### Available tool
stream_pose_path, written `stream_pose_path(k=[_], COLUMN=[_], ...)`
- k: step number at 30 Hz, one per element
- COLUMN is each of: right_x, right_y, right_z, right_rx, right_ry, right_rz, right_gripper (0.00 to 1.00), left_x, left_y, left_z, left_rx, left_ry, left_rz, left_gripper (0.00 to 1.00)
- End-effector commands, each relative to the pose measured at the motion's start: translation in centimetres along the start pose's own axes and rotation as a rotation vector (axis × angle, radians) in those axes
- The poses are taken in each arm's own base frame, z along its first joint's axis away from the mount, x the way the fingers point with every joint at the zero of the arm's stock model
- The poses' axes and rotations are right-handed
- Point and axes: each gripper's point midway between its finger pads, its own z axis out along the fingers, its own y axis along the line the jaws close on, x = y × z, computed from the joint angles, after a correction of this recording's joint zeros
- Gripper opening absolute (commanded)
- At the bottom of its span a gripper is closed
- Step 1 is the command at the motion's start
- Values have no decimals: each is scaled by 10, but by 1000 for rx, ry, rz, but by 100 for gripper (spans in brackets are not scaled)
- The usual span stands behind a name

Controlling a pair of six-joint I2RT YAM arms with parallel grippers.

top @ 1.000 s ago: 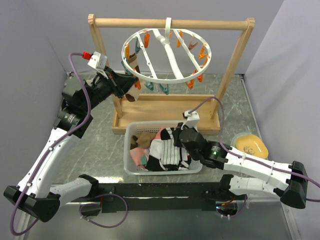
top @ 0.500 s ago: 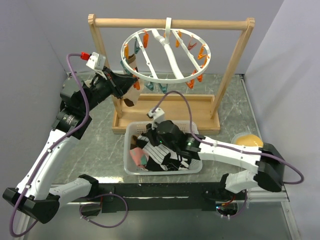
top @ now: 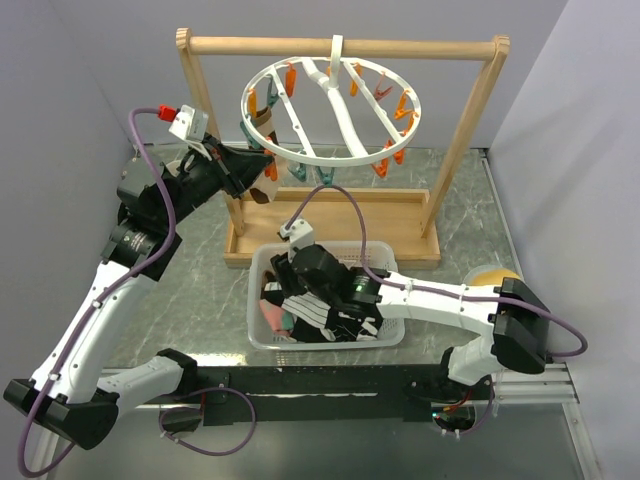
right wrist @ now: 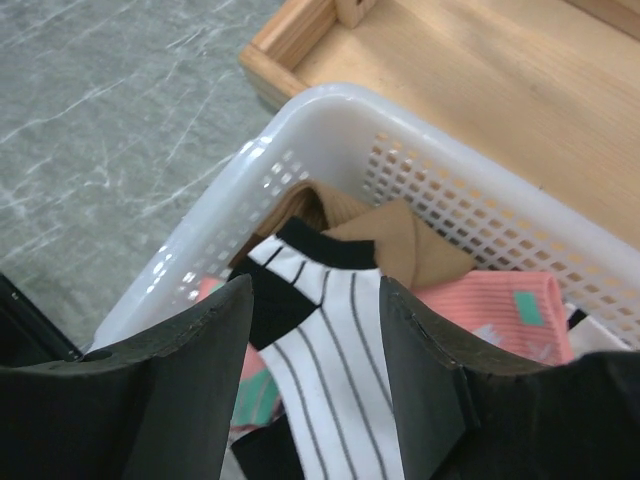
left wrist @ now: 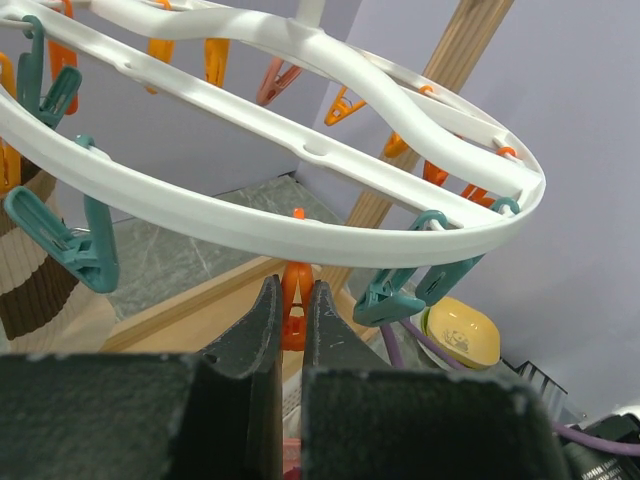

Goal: Clip the socks to the hanger
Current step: Adjust the sock in the bin.

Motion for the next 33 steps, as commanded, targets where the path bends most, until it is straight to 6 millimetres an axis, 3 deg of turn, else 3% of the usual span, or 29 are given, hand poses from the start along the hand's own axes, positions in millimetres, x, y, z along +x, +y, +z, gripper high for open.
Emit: stream_pose_path(k=[1, 3, 8, 11, 17, 29, 33], right_x=[-2, 5, 26, 20, 32, 74, 71], right_y=[8, 10, -6, -6, -2, -15, -21], right_z=[2, 6, 15, 20, 28, 46, 45], right_rx=[27, 10, -11, -61, -141, -111, -102], right_ry=[-3, 2, 37, 13, 39, 128, 115], right_rz=[51, 71, 95, 116, 138, 193, 196], right_gripper=[61, 61, 61, 60, 57, 52, 54], left_x=[-8, -9, -8, -8, -7, -7, -6], left_y=[-7, -7, -8, -8, -7, -6, -5], left_z=[-8, -9, -10, -9, -7, -7, -8], left_rx=[16, 14, 17, 19, 18, 14, 14], left_ry=[-27, -30, -27, -26, -25, -22, -22], left_rz=[4, 8, 10, 6, 4, 4, 2], left_gripper=[1, 1, 1, 1, 1, 1, 1])
